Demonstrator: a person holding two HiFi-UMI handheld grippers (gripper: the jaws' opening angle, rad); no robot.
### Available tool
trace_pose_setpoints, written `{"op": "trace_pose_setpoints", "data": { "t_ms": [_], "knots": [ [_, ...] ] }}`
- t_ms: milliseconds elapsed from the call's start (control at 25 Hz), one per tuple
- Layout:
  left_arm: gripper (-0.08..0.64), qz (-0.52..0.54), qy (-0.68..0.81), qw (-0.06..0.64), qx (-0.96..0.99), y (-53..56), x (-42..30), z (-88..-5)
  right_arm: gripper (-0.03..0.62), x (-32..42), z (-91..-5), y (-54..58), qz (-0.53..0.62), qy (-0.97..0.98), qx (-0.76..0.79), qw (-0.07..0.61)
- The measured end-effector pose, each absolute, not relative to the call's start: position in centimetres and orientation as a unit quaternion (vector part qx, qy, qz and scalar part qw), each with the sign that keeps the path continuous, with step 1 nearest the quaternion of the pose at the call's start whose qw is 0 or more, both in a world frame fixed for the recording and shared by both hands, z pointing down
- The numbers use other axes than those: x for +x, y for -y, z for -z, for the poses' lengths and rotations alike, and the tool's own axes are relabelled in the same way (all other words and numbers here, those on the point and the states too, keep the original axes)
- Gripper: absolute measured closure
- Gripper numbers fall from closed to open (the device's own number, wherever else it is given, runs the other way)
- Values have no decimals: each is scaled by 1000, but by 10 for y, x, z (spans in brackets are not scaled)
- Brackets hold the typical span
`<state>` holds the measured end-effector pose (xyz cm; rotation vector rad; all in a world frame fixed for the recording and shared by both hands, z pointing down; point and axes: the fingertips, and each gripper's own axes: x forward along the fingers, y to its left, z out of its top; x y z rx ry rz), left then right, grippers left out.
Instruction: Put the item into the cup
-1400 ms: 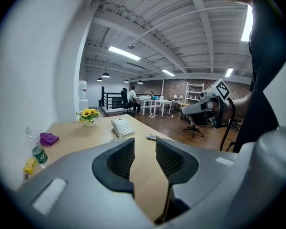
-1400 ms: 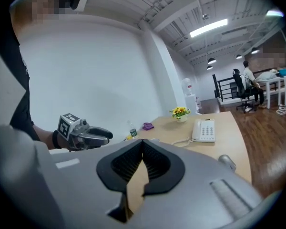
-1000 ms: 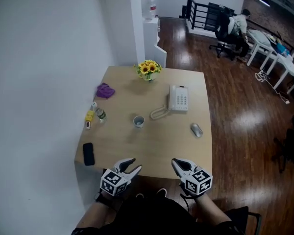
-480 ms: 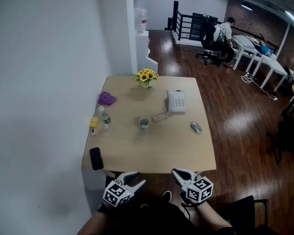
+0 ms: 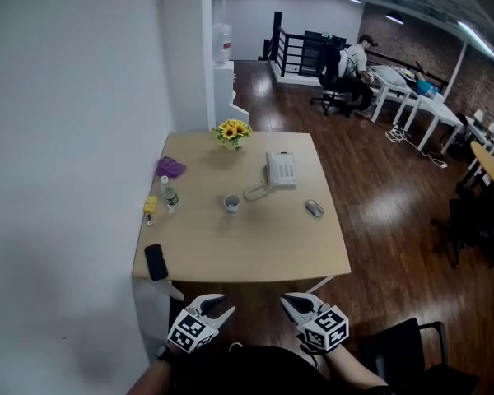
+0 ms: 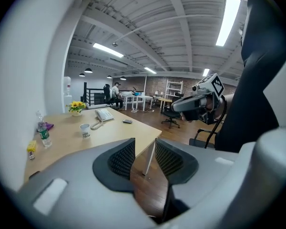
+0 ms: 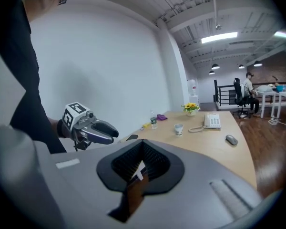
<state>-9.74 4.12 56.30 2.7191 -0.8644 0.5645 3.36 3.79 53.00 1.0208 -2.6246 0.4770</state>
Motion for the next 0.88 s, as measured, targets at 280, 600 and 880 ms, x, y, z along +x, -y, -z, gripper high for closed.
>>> {"op": "trace_pose_setpoints", "data": {
  "t_ms": [280, 600, 880],
  "knots": [
    [428, -180, 294, 108, 932, -59, -57, -552, 584, 64, -515, -57, -148, 916, 345, 141],
    [414, -189, 299, 117, 928, -83, -39, -554, 584, 80, -513, -71, -150, 921, 336, 131],
    [413, -191, 313, 103, 925, -91, -33, -545, 584, 88, -507, -84, -140, 927, 324, 124]
  ]
}}
